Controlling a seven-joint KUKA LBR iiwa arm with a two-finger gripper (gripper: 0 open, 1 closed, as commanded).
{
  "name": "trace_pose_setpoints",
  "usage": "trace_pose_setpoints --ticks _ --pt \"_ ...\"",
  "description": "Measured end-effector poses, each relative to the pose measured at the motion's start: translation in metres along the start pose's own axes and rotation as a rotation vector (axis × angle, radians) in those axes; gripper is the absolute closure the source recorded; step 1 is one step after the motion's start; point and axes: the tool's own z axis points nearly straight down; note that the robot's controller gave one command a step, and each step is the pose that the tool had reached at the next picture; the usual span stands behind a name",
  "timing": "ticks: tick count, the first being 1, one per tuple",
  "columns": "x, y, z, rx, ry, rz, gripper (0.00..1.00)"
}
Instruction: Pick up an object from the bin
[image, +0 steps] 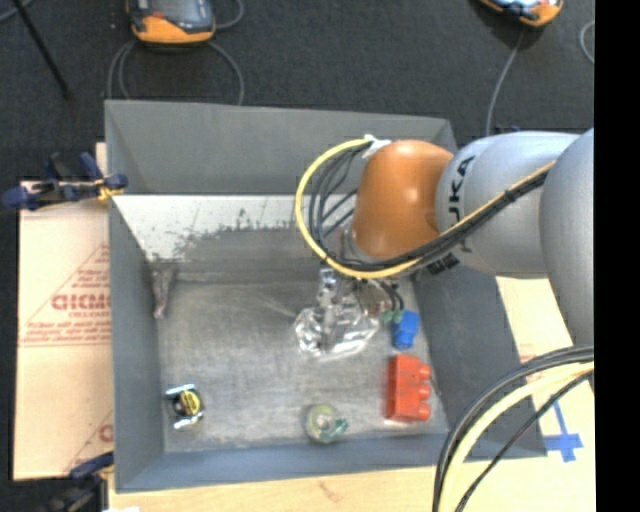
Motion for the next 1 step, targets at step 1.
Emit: trace_pose_setpoints --ticks 1 --pt "0.0 0.0004 0.0 -0.001 0.0 0.001 0.0"
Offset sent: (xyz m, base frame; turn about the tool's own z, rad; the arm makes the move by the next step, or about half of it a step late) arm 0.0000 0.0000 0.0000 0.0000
